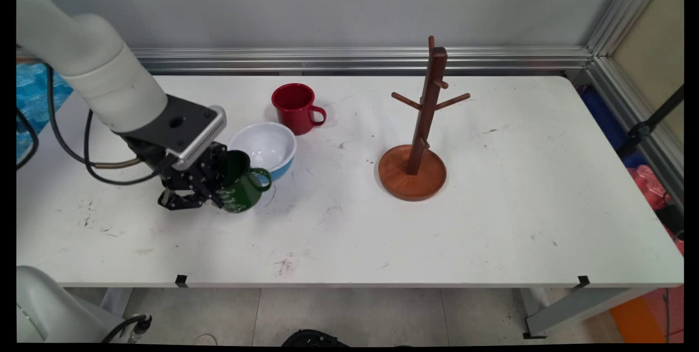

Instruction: Place the picked object on the table

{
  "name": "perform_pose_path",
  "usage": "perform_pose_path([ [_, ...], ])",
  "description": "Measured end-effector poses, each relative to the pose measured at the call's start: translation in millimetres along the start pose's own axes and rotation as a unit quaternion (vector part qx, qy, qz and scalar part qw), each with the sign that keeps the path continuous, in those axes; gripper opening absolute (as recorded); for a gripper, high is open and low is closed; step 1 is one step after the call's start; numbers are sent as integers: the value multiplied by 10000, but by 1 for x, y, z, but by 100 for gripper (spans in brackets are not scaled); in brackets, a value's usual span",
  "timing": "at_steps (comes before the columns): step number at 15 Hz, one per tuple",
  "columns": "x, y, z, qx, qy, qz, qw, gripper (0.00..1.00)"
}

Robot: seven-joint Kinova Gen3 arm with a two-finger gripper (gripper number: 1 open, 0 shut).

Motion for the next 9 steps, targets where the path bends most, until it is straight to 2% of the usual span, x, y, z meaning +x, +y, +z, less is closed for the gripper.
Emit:
perform_pose_path([
  [9,2,5,40,47,-2,538,9985,0],
])
